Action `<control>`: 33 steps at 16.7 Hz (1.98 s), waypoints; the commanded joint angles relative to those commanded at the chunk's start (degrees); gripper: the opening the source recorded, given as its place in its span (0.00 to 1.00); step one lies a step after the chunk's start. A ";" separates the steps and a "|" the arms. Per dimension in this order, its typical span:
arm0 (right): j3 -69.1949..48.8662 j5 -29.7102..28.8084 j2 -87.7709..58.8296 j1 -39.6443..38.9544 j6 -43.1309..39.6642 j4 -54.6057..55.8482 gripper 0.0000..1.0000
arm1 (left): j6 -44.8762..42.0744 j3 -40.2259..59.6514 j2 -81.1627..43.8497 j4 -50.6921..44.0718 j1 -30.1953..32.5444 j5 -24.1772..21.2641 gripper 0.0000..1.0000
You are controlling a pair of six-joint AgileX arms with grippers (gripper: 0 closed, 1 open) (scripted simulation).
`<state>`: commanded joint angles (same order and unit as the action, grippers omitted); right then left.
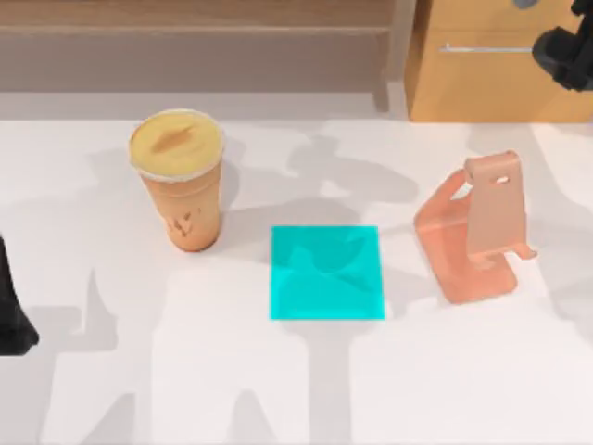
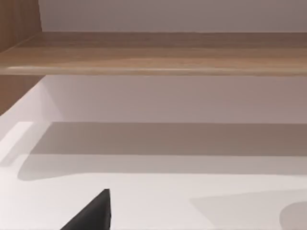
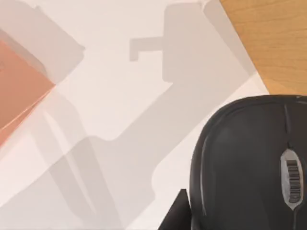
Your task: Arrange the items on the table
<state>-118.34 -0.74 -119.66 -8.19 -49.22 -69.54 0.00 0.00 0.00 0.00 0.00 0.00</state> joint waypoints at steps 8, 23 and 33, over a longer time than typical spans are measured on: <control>-8.30 0.51 -8.44 -16.93 51.07 1.14 0.00 | 0.00 0.00 0.00 0.00 0.00 0.00 1.00; 1.57 1.06 -18.32 -30.45 90.22 0.94 0.00 | 0.00 0.00 0.00 0.00 0.00 0.00 1.00; 3.12 1.05 -18.73 -30.49 90.26 2.90 0.00 | 0.00 0.00 0.00 0.00 0.00 0.00 1.00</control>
<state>-115.23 0.32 -138.40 -38.68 41.04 -66.63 0.00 0.00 0.00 0.00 0.00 0.00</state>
